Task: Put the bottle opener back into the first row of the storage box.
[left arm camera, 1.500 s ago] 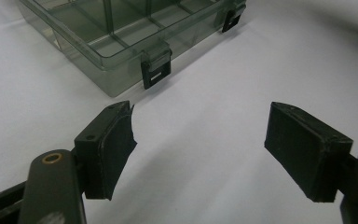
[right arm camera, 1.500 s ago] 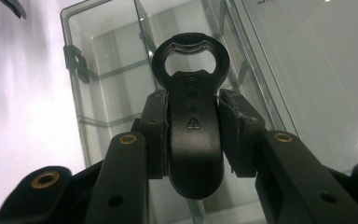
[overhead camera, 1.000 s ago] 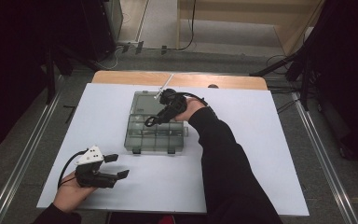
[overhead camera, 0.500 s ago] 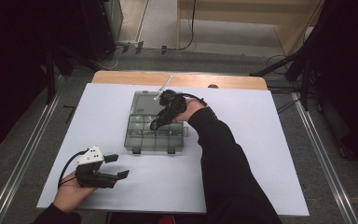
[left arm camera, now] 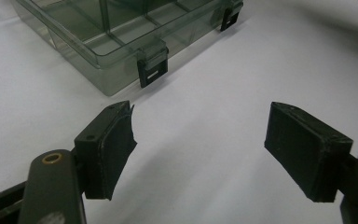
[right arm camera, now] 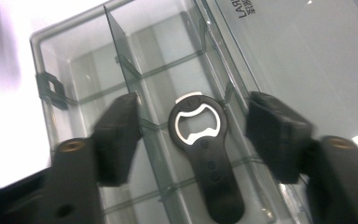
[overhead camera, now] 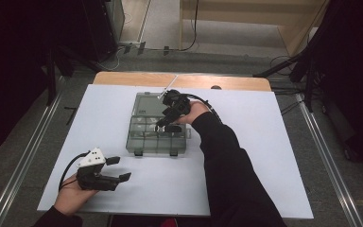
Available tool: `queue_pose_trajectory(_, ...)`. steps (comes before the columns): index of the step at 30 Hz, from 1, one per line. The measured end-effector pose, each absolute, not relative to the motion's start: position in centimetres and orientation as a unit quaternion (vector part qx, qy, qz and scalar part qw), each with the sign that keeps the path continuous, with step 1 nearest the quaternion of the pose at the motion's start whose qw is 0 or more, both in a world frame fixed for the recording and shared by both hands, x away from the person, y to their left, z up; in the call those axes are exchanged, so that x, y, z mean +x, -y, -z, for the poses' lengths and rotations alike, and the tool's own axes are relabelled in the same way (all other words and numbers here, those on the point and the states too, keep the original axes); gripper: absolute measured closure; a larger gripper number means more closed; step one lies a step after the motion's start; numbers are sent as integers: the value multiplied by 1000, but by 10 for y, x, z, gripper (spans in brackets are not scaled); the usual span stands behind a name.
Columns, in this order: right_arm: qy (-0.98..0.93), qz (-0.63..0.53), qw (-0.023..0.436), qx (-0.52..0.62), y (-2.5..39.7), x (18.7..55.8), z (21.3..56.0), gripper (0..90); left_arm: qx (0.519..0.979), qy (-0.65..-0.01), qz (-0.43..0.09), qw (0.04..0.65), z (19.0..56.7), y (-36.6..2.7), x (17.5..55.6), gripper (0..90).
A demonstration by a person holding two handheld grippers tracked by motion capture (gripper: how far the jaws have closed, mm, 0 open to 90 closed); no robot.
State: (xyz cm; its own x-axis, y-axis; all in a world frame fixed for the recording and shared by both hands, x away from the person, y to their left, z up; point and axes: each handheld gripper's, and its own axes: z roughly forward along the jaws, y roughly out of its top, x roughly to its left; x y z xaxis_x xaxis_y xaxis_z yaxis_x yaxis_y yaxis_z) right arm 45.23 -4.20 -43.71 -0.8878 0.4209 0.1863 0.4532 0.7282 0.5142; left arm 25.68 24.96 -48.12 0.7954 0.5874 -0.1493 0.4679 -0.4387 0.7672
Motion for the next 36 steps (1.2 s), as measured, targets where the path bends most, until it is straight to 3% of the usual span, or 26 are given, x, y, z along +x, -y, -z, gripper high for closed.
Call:
queue_pose_trajectory(10,909,294,12,-294,50,442,437,233,847,-313,-71,424,481,-250,257,233)
queue_pose_trajectory(24,872,324,-8,-368,65,419,441,237,847,-314,-74,422,482,-250,256,233)
queue_pose_trajectory(36,874,327,-22,-360,71,396,444,240,847,-315,-73,423,482,-250,256,233)
